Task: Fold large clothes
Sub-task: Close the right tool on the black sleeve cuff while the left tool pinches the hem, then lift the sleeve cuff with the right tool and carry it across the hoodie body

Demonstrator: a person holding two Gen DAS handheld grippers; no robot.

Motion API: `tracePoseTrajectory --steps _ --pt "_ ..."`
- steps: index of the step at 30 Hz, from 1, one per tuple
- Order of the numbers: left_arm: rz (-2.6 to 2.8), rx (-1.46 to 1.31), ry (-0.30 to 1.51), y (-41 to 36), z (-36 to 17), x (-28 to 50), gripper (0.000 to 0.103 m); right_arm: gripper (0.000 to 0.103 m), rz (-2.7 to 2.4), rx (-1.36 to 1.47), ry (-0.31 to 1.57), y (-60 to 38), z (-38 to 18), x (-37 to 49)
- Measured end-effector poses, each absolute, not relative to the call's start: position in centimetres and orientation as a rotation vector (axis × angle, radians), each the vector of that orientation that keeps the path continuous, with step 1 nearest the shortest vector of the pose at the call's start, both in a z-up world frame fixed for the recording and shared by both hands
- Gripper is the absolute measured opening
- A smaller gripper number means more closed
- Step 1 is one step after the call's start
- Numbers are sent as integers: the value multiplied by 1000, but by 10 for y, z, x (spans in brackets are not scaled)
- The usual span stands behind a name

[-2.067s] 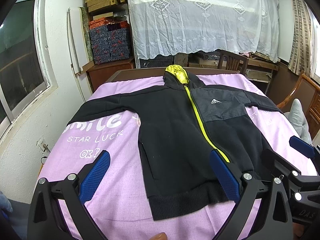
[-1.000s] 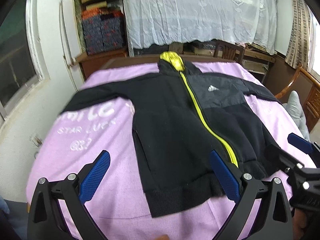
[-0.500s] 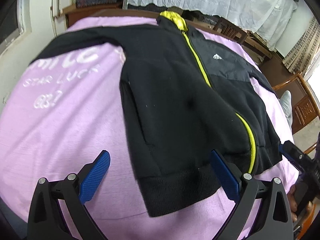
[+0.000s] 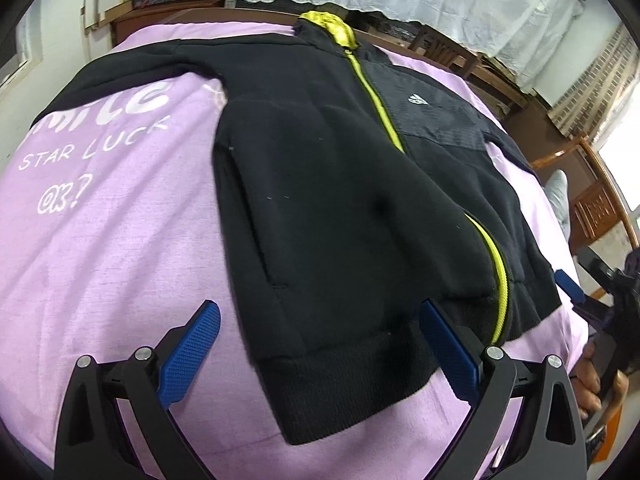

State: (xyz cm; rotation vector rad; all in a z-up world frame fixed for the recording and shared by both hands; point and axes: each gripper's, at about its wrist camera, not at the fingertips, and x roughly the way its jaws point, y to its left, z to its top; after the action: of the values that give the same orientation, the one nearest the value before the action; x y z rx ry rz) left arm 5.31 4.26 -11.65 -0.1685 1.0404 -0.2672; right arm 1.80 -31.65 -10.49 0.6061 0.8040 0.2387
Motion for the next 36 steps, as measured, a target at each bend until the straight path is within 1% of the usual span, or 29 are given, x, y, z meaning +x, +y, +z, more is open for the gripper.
tracePoseTrajectory --steps 3,4,5,6,8,9,11,13,19,22,23,25,26,27,28,29,30,31,32,33,36 --pt "-282 -154 1028 41 -118 51 99 97 253 624 842 -316 -115 22" --pt "-284 -158 1022 42 -118 50 99 92 253 622 851 -316 -118 23" --pt "-284 -164 1017 44 -118 50 97 86 252 619 861 -314 -121 24" --pt "-283 -168 1012 45 -118 50 96 85 247 615 871 -314 -123 27" --pt "-284 -175 1005 47 -117 48 89 82 242 603 869 -313 -125 27" --pt "-283 -177 1000 49 -117 48 87 82 240 593 870 -312 -124 26" --pt "-278 -170 991 52 -117 48 79 82 237 573 871 -309 -124 26" --pt "-280 -171 988 57 -116 45 76 81 234 566 872 -308 -124 26" --pt "-240 -209 978 78 -116 39 76 81 250 537 877 -308 -124 19" --pt "-236 -166 973 69 -116 39 82 81 271 542 882 -306 -124 17" --pt "-240 -144 968 64 -117 38 83 80 280 544 883 -305 -124 18" --pt "-248 -100 953 55 -119 35 83 77 285 527 882 -301 -124 18" --pt "-253 -84 945 51 -119 35 81 73 281 508 879 -299 -124 18" --pt "-261 -79 939 49 -120 34 76 69 276 493 878 -297 -125 18" --pt "-281 -77 931 47 -119 33 51 56 272 476 881 -296 -125 18" --pt "-277 -71 929 47 -119 34 36 40 269 467 886 -295 -126 19" --pt "-265 -73 927 48 -119 35 31 33 260 465 891 -297 -128 20" --pt "-265 -100 929 54 -120 38 18 25 264 471 893 -299 -129 20" --pt "-268 -128 933 60 -119 40 14 15 286 494 891 -301 -129 19" --pt "-278 -167 941 67 -118 42 13 12 312 530 890 -304 -128 19" --pt "-276 -254 920 91 -103 41 12 11 360 583 867 -309 -116 14"
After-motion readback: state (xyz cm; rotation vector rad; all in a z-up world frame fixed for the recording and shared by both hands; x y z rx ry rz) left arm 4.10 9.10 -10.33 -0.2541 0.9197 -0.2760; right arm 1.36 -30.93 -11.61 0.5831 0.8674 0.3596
